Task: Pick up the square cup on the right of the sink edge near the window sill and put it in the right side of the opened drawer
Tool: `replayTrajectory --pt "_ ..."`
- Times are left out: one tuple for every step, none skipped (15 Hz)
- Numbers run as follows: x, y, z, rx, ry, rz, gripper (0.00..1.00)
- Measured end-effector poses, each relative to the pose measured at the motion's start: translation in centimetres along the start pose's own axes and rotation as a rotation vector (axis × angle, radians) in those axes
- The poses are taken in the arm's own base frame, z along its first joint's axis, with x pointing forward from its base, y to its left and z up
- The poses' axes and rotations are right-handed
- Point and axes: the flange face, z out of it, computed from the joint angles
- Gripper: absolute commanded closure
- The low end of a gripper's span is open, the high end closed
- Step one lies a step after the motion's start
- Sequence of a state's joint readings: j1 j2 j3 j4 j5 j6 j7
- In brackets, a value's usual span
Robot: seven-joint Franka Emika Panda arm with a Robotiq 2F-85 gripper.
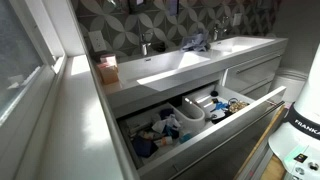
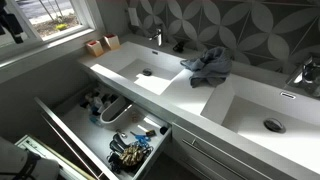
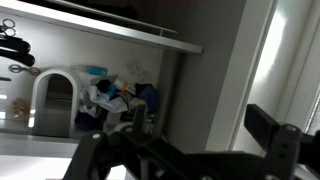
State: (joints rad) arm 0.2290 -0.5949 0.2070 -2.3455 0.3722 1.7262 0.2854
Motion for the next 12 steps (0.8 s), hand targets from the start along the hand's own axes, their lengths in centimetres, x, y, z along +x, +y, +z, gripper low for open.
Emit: replayTrajectory --pt "0.0 0.0 0.0 0.000 0.000 0.000 0.00" --pt "0.0 0.0 0.0 0.000 0.000 0.000 0.00" --pt "0.0 0.0 0.0 0.000 0.000 0.000 0.00" --pt "0.0 0.0 0.0 0.000 0.000 0.000 0.00" --pt "0.0 0.0 0.0 0.000 0.000 0.000 0.00" --pt "0.0 0.0 0.0 0.000 0.000 0.000 0.00" --pt "0.0 0.0 0.0 -0.001 0.000 0.000 0.00" --pt "0.1 0.1 0.0 0.000 0.002 0.004 0.00" --pt "0.4 0.6 -0.2 0.004 0.005 0.018 0.00" --pt "1.0 1.2 -0.7 0.011 0.011 0.038 0.00" --pt "1.9 2.0 -1.3 0.021 0.019 0.068 0.00" --pt "3.0 2.8 -2.0 0.031 0.028 0.106 0.00"
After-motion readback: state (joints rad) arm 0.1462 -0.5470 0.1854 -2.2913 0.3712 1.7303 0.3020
